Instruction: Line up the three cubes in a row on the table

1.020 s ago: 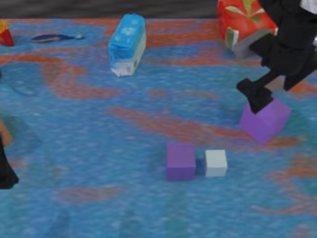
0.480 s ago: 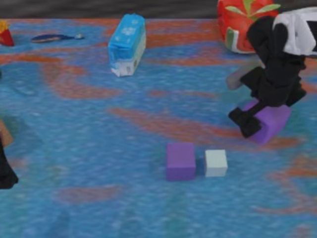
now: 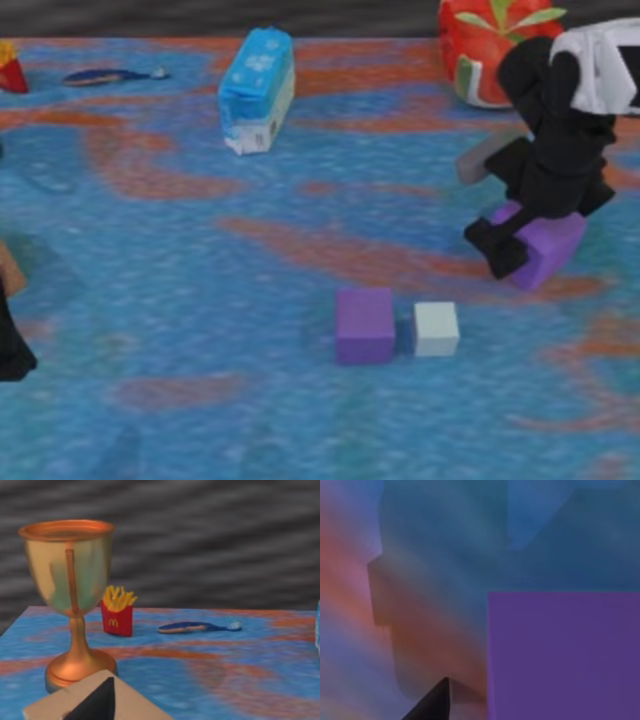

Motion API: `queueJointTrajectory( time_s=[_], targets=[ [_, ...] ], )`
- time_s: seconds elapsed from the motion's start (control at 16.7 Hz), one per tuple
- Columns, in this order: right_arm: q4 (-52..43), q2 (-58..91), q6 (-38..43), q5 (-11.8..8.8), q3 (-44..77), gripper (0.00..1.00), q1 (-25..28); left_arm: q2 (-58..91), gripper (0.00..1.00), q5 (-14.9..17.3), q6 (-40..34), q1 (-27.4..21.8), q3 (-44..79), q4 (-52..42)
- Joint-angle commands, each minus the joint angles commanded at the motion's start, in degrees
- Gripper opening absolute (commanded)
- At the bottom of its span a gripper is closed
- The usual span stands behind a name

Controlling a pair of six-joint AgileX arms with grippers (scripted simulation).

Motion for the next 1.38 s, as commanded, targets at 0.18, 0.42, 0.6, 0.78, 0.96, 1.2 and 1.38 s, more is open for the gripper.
queueJointTrajectory(
  time_s=[0.18, 0.42, 0.6, 0.78, 0.96, 1.2, 1.38],
  targets=[
    [0.00, 0.00, 0.00, 0.00, 0.00, 0.47, 0.00, 0.00, 1.00, 0.00, 0.00, 0.00, 0.00, 0.00],
    [0.00, 0.00, 0.00, 0.00, 0.00, 0.17, 0.00, 0.00, 1.00, 0.00, 0.00, 0.00, 0.00, 0.00],
    [0.00, 0.00, 0.00, 0.00, 0.00, 0.00, 0.00, 0.00, 1.00, 0.00, 0.00, 0.00, 0.00, 0.00],
    [0.00, 0.00, 0.00, 0.00, 0.00, 0.00, 0.00, 0.00, 1.00, 0.00, 0.00, 0.00, 0.00, 0.00],
    [0.00, 0.00, 0.00, 0.00, 0.00, 0.00, 0.00, 0.00, 1.00, 0.00, 0.00, 0.00, 0.00, 0.00],
    [-1.20, -0.62, 0.02, -0.06, 0.94, 0.00, -0.02, 0.00, 1.00, 0.00, 0.00, 0.00, 0.00, 0.00],
    [-6.65, -2.16, 0.05, -0.10, 4.64, 0.00, 0.09, 0.00, 1.00, 0.00, 0.00, 0.00, 0.00, 0.00]
  ],
)
